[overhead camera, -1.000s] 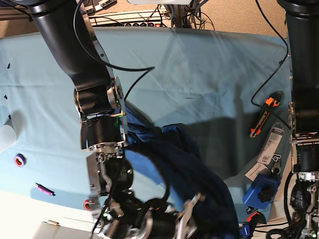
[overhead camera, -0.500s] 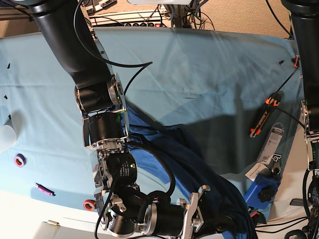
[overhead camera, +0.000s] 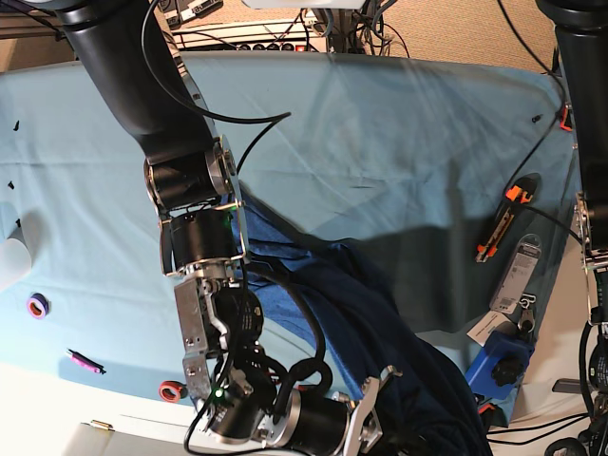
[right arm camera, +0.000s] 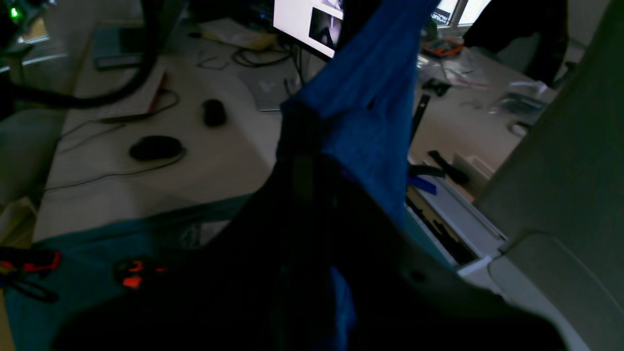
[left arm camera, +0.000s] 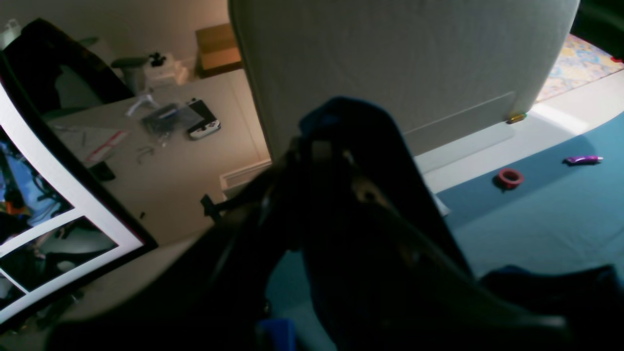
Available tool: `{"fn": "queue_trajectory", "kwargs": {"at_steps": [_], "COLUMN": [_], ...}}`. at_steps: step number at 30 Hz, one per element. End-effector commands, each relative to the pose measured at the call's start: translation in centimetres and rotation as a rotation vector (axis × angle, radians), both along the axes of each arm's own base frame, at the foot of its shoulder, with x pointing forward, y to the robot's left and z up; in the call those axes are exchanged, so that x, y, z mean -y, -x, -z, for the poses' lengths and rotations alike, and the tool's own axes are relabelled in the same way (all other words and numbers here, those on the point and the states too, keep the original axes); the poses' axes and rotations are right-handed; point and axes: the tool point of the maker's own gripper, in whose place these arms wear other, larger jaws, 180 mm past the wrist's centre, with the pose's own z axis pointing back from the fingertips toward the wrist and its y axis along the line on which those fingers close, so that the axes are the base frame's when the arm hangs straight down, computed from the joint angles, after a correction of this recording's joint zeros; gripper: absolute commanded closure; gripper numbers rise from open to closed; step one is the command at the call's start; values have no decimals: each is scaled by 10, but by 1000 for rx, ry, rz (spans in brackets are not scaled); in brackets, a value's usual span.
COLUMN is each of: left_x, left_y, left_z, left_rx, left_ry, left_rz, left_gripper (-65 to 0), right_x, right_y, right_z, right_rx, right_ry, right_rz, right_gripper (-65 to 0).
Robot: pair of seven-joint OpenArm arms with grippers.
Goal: Layout the t-shirt on the table in an organized manner, then fold the t-shirt properly
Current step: 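Lift the shirt high with the right gripper, letting it hang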
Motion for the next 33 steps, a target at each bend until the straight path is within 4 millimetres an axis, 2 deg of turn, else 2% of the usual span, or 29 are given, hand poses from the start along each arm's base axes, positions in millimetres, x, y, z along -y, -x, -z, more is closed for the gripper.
{"fn": "queue_trajectory", "kwargs": {"at_steps": [1,3,6,13,16,18,21,25,26,29,32,33], "left_x": [-6,-12,-19,-29,-27,-25,-25,-27,-28,-28,-28,-27], "left_y": [5,6,7,8,8,7,7,7,7,7,7,7], "left_z": [-39,-37,-35,-25,-22,-21,-21,-20,-20,-20,-20,-20], "left_rx": [93,89,81,62,57,56,55,54,53,53,54,54], "left_ry": [16,12,5,-3,-1,1,1,-5,-9,-10,-11,-10], "left_rz": [-4,-14,-27,-44,-41,-36,-37,-42,-45,-46,-47,-45], "left_gripper": [0,0,0,0,0,0,0,0,0,0,0,0], "right_x": [-2,5,30,96,105,93,57,1,-12,-49,-86,-92], "right_y": [2,-5,-24,-51,-54,-50,-33,7,15,33,50,52], "right_z": [-25,-10,8,23,31,42,74,127,134,140,123,114], "right_rx": [57,58,120,202,206,214,256,327,343,408,436,450], "right_ry": [-43,0,79,220,269,319,479,691,709,734,653,612], "right_rz": [-8,33,138,289,311,278,174,-21,-40,-60,-67,-61], "right_gripper": [0,0,0,0,0,0,0,0,0,0,0,0]}}
